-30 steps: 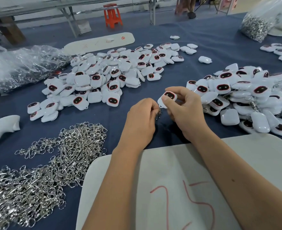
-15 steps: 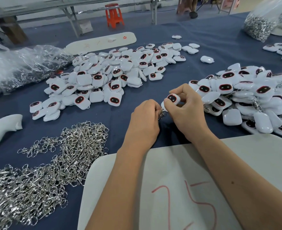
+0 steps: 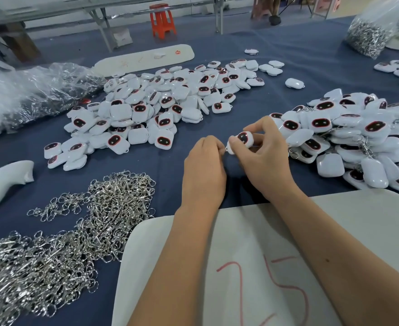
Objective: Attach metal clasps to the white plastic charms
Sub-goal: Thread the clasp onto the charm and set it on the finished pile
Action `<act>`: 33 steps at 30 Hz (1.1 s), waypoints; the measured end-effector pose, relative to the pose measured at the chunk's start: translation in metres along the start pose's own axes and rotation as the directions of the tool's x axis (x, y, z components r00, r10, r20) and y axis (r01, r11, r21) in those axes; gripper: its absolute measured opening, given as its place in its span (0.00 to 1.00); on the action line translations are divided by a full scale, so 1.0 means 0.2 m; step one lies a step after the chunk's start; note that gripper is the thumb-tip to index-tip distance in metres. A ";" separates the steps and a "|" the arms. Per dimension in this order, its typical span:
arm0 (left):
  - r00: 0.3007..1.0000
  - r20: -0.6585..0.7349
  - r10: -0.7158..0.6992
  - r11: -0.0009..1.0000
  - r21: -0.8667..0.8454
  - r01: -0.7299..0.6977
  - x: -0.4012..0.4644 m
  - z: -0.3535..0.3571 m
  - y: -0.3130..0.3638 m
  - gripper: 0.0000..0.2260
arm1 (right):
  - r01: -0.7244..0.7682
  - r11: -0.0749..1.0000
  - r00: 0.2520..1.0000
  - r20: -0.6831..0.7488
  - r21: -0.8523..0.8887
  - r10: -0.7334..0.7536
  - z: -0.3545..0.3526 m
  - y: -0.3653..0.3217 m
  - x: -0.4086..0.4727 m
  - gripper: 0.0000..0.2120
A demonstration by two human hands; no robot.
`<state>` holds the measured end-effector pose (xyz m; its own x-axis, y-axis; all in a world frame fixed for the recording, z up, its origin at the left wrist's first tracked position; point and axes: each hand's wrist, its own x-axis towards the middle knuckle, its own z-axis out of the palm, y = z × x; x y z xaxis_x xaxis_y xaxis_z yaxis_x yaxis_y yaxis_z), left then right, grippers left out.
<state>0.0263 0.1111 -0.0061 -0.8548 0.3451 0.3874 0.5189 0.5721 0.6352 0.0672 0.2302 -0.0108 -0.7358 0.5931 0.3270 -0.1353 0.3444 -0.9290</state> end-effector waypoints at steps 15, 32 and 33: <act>0.989 -0.148 0.010 0.885 -0.459 -0.078 0.00 -0.04 0.00 0.08 | -0.340 0.837 0.938 0.217 0.428 0.270 -0.07 -0.01 0.05 0.07; 0.995 0.004 0.095 0.995 0.026 -0.095 0.01 -0.07 -0.03 0.03 | 0.172 0.984 0.985 0.021 -0.041 -0.171 -0.01 0.01 -0.01 0.11; 0.996 0.014 0.094 0.993 0.072 -0.094 0.02 -0.07 -0.02 0.04 | 0.245 0.966 0.970 0.028 -0.082 -0.243 0.00 0.01 -0.01 0.11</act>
<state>0.0206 0.0993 0.0017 -0.8024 0.4074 0.4361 0.5958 0.5890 0.5460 0.0690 0.2299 -0.0135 -0.6990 0.4710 0.5381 -0.2562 0.5375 -0.8034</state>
